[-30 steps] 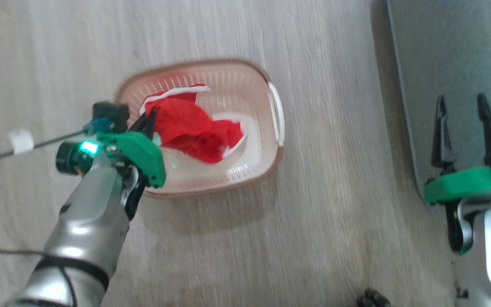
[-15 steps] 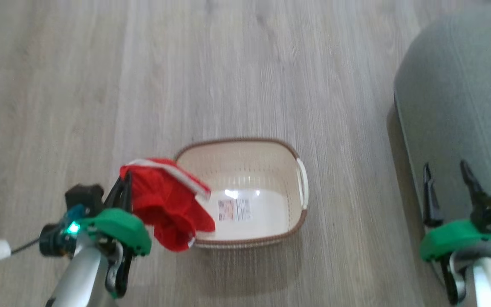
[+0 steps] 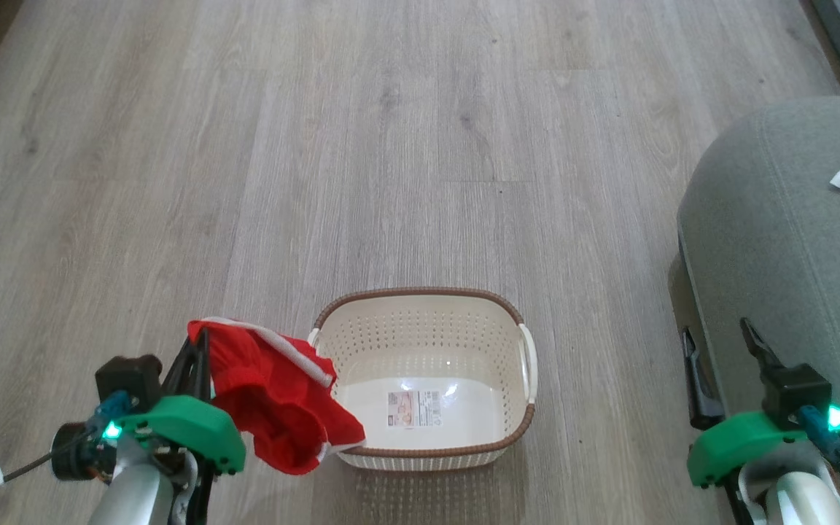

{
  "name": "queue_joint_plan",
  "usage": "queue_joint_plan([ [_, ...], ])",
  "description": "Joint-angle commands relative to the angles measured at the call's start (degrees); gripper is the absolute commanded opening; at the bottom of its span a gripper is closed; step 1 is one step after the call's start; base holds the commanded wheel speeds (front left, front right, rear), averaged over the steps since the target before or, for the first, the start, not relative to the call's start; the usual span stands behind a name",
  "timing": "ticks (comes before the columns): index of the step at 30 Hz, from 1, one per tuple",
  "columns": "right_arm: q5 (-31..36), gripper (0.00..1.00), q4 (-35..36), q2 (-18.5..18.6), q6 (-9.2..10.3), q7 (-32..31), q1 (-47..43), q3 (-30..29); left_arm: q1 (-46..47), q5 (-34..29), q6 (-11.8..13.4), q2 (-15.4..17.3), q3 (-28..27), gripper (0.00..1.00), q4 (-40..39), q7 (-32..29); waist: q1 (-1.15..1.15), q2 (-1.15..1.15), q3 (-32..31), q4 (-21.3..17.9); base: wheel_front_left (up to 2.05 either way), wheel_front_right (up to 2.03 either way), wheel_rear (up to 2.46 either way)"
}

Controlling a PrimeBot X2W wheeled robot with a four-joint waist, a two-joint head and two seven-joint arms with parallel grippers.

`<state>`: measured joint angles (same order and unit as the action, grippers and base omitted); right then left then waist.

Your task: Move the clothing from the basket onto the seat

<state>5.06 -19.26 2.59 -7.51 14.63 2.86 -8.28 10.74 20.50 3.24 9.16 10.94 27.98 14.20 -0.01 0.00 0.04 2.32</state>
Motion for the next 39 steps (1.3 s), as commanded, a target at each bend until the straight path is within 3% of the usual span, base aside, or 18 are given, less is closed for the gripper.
queue_joint_plan([
  [1, -0.1, 1.0, 1.4, 0.5, 0.02, 0.4, 1.1, 1.7, 1.9, -0.7, 0.4, 1.1, -2.3, 0.0, -2.1, 0.8, 0.01, 0.0, -0.1, 0.2, 0.0, 0.0, 0.0],
  [10, -0.5, 1.0, 1.1, 0.7, 0.02, 0.4, 1.2, 2.7, 2.2, -0.8, -0.2, 1.0, -1.8, 0.0, -2.5, 0.8, 0.01, 0.0, -0.2, 0.7, 0.0, 0.0, 0.0],
  [17, -3.2, 1.0, 1.4, 1.9, 0.02, 0.4, 3.2, 11.4, 3.8, -1.9, -3.2, 0.8, 1.3, 0.0, -4.5, 0.5, 0.01, 0.0, 0.1, 0.9, 0.0, 0.0, 0.0],
  [22, -8.7, 1.0, 0.7, 5.2, 0.02, 0.4, 7.7, 27.2, 6.6, -2.6, -7.8, -0.2, 7.1, 0.0, -8.8, -2.5, 0.01, 0.0, 0.1, 1.4, 0.0, 0.0, 0.0],
  [26, -14.1, 1.0, -0.9, 9.2, 0.02, 0.4, 13.5, 39.9, 8.7, -2.7, -10.0, 0.0, 13.4, 0.0, -13.5, -5.7, 0.01, 0.0, 0.2, 2.2, 0.0, 0.0, 0.0],
  [32, -20.3, 1.0, -3.5, 13.4, 0.02, 0.4, 22.1, 51.4, 11.7, -0.3, -10.7, 2.6, 23.6, 0.0, -20.3, -8.9, 0.01, 0.0, 0.6, 3.6, 0.0, 0.0, 0.0],
  [39, -27.0, 1.0, -6.2, 16.1, 0.02, 0.4, 28.2, 62.7, 16.7, 5.6, -10.7, 6.7, 36.1, 0.0, -26.9, -8.2, 0.01, 0.0, 0.8, 4.8, 0.0, 0.0, 0.0],
])
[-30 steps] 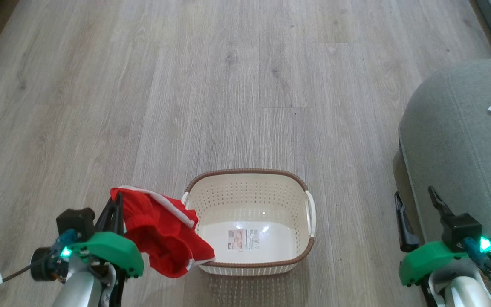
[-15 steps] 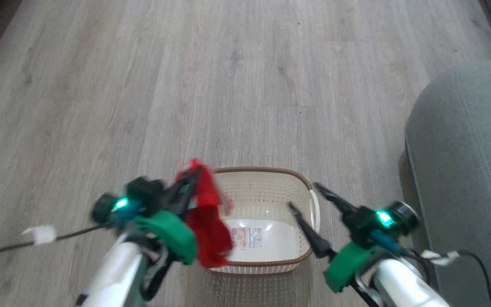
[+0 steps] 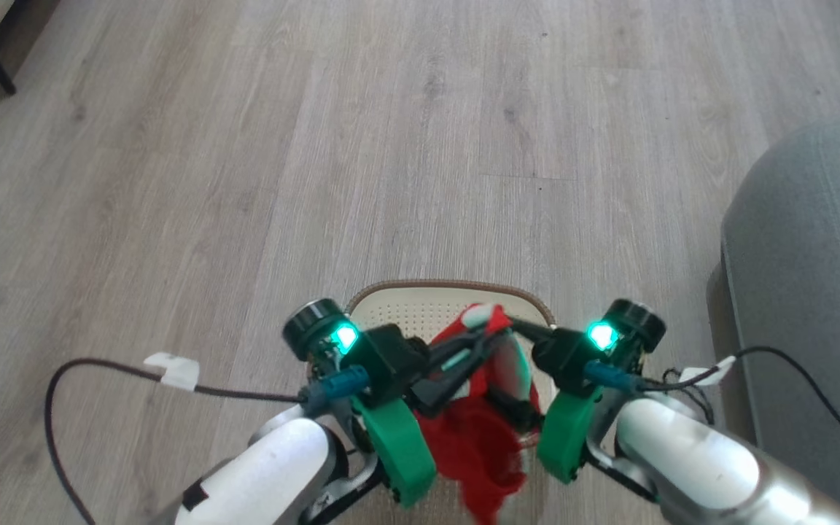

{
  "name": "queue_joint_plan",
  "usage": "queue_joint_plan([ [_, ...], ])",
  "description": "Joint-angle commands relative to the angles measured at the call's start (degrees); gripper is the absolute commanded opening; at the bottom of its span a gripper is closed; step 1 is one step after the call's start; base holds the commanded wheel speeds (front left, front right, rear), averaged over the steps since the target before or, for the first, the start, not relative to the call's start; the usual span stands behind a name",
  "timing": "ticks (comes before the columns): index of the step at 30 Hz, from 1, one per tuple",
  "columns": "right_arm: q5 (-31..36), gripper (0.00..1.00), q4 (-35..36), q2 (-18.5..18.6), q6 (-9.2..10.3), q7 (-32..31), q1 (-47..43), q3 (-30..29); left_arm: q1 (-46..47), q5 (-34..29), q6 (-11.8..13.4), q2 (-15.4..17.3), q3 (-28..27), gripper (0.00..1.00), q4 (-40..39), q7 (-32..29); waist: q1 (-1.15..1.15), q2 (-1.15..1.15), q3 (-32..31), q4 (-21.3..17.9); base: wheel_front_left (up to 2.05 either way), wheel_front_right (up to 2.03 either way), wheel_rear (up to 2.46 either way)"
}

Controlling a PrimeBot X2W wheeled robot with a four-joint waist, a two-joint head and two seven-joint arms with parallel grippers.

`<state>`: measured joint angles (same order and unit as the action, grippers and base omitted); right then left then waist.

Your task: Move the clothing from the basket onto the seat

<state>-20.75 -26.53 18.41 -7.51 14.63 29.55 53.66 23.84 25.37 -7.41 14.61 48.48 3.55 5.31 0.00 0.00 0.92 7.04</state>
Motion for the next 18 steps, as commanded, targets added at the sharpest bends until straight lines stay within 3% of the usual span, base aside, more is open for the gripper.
queue_joint_plan([
  [1, -2.9, 1.0, 0.8, 0.4, 0.02, 0.4, 1.9, 2.4, 4.3, 1.5, -0.1, 1.7, -0.2, 0.0, -3.0, 1.0, 0.0, 0.0, -0.1, 0.2, 0.0, 0.0, 0.0],
  [6, -10.6, 1.0, 0.3, 1.6, 0.02, 0.4, 4.2, 10.4, 6.4, 4.6, -0.1, 3.6, 3.1, 0.0, -3.3, 2.8, 0.0, 0.0, -0.3, 0.4, 0.0, 0.0, 0.0],
  [7, -12.0, 0.61, 0.6, 1.9, 0.02, 0.4, 4.6, 11.5, 6.6, 5.0, -0.1, 3.9, 3.4, 0.0, -3.2, 3.1, 0.0, 0.0, -0.3, 0.3, 0.0, 0.0, 0.0],
  [9, -14.0, 0.0, 1.1, 2.4, 0.02, 0.4, 5.4, 13.3, 6.9, 5.7, -0.1, 4.3, 4.0, 0.0, -2.9, 3.7, 0.0, 0.0, -0.3, 0.2, 0.0, 0.0, 0.0],
  [16, -17.5, 0.0, 3.2, 4.1, 0.02, 0.4, 6.8, 13.1, 7.4, 7.1, 0.4, 5.2, 3.7, 0.0, -1.2, 5.0, 0.0, 0.0, 0.3, -1.0, 0.0, 0.0, 0.0],
  [18, -17.7, 0.0, 3.5, 4.6, 0.02, 0.4, 6.6, 12.1, 7.3, 7.2, 0.8, 5.3, 3.2, 0.27, -0.5, 5.5, 0.0, 0.0, 0.4, -1.5, 0.0, 0.0, 0.0],
])
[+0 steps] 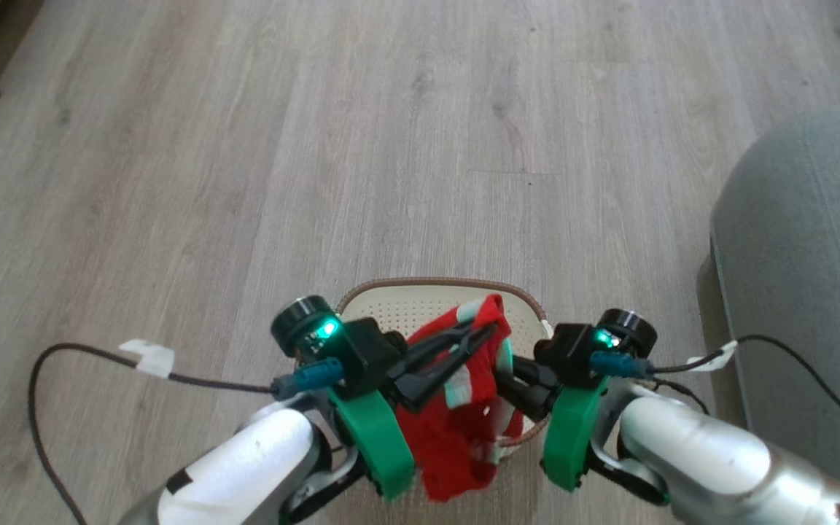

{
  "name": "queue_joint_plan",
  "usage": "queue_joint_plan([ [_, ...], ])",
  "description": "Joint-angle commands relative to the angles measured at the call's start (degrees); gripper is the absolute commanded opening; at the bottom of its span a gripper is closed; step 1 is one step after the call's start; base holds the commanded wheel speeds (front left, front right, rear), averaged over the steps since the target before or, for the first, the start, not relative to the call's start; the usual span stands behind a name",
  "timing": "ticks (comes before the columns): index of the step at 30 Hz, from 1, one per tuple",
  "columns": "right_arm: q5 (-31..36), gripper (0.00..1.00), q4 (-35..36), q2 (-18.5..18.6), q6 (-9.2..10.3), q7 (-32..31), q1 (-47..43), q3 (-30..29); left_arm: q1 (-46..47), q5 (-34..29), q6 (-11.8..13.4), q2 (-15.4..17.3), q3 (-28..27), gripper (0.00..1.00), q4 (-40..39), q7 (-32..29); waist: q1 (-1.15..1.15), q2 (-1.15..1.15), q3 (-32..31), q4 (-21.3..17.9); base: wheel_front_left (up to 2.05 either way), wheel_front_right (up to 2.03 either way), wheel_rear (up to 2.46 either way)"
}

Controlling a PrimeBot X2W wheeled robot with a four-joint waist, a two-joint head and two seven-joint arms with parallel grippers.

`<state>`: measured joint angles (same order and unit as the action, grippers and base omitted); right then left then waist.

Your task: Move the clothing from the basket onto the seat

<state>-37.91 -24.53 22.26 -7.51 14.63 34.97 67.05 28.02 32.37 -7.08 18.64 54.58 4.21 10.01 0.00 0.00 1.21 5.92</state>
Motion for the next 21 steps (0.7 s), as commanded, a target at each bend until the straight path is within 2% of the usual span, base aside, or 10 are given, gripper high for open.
queue_joint_plan([
  [1, -0.5, 0.0, 1.6, 1.0, 0.02, 0.4, 1.1, -1.8, 3.0, 0.3, 0.8, 1.3, -3.2, 0.45, -0.8, 1.1, 0.0, 0.0, 0.2, -0.7, 0.0, 0.0, 0.0],
  [3, -0.5, 0.0, 1.8, 1.5, 0.02, 0.4, 0.8, -3.3, 2.7, 0.1, 1.3, 1.4, -3.6, 0.85, -0.1, 1.8, 0.0, 0.0, 0.5, -1.5, 0.0, 0.0, 0.0],
  [4, -0.5, 0.0, 1.8, 1.5, 0.02, 0.4, 0.8, -3.3, 2.7, 0.1, 1.3, 1.4, -3.6, 0.85, -0.1, 1.8, 0.0, 0.0, 0.5, -1.5, 0.0, 0.0, 0.0],
  [5, -0.4, 0.0, 1.9, 1.7, 0.02, 0.4, 0.6, -4.1, 2.4, 0.1, 1.6, 1.4, -3.8, 0.97, 0.3, 2.1, 0.0, 0.0, 0.5, -2.0, 0.0, 0.0, 0.0],
  [6, -0.4, 0.0, 2.1, 2.0, 0.02, 0.4, 0.3, -4.9, 2.1, 0.1, 1.9, 1.4, -4.0, 1.0, 0.8, 2.3, 0.0, 0.0, 0.6, -2.6, 0.0, 0.0, 0.0],
  [14, 1.9, 0.0, 3.9, 4.9, 0.02, 0.4, -1.7, -13.7, -1.1, 0.6, 3.1, -0.4, -5.7, 1.0, 4.2, 4.5, 0.0, 0.0, 2.0, -10.6, 0.0, 0.0, 0.0],
  [21, 4.3, 0.0, 5.5, 7.1, 0.02, 0.4, -3.7, -20.0, -3.2, -1.4, 1.8, -4.6, -6.2, 1.0, 7.0, 4.9, 0.0, 0.0, 3.2, -19.6, 0.0, 0.0, 0.0],
])
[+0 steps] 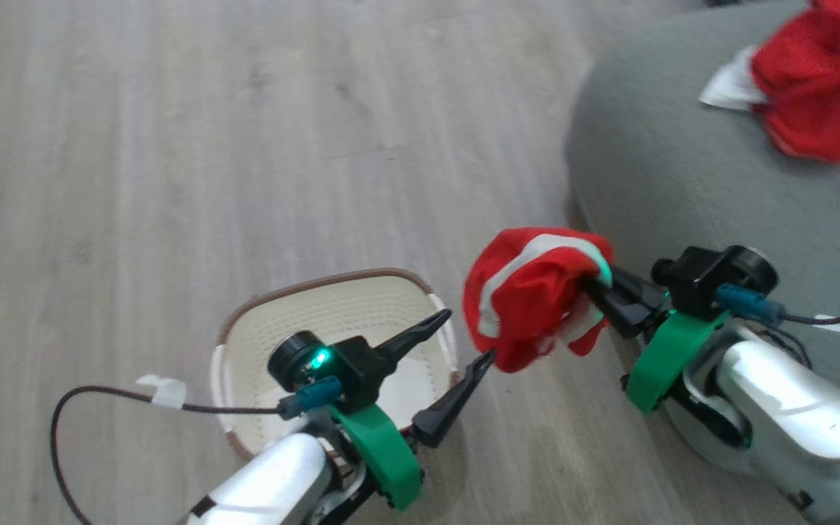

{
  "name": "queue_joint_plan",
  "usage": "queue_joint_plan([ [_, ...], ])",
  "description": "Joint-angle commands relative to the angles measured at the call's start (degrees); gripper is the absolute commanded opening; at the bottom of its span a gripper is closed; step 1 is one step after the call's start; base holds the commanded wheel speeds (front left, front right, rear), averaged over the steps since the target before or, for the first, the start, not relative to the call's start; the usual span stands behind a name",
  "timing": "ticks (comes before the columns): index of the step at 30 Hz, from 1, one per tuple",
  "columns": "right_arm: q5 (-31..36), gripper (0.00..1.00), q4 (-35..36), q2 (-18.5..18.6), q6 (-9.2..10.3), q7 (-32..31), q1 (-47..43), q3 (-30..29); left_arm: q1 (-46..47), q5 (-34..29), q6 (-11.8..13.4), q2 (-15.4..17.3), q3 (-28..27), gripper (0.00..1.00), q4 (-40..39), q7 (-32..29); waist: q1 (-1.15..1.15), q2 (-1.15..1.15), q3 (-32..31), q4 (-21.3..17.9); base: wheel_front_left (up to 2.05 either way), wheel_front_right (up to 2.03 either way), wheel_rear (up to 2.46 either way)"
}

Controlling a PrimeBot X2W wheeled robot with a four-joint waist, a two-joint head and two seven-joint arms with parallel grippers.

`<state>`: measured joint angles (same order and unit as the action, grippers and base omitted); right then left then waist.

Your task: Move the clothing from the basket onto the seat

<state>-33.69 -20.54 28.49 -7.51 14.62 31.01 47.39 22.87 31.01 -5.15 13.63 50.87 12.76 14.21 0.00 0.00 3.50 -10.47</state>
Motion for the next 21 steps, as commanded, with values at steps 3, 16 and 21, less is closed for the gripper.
queue_joint_plan([
  [3, 0.8, 0.0, 2.1, 1.7, 0.02, 0.4, -0.3, -2.5, 1.5, -2.0, -0.8, -1.2, -2.9, 1.0, -1.0, 0.8, 0.0, 0.0, 1.5, -6.6, 0.0, 0.0, 0.0],
  [16, 2.7, 0.0, 3.7, 3.9, 0.02, 0.4, -4.8, -11.6, 0.8, -6.2, -2.3, -4.4, -4.2, 1.0, 0.7, 0.8, 0.0, 0.0, 3.0, -13.8, 0.0, 0.0, 0.0],
  [21, 3.6, 0.0, 3.0, 2.1, 0.02, 0.4, -4.3, -17.8, 2.1, -6.4, -2.3, -4.2, -3.7, 1.0, 0.4, 0.8, 0.0, 0.0, 6.1, -12.6, 0.0, 0.0, 0.0],
])
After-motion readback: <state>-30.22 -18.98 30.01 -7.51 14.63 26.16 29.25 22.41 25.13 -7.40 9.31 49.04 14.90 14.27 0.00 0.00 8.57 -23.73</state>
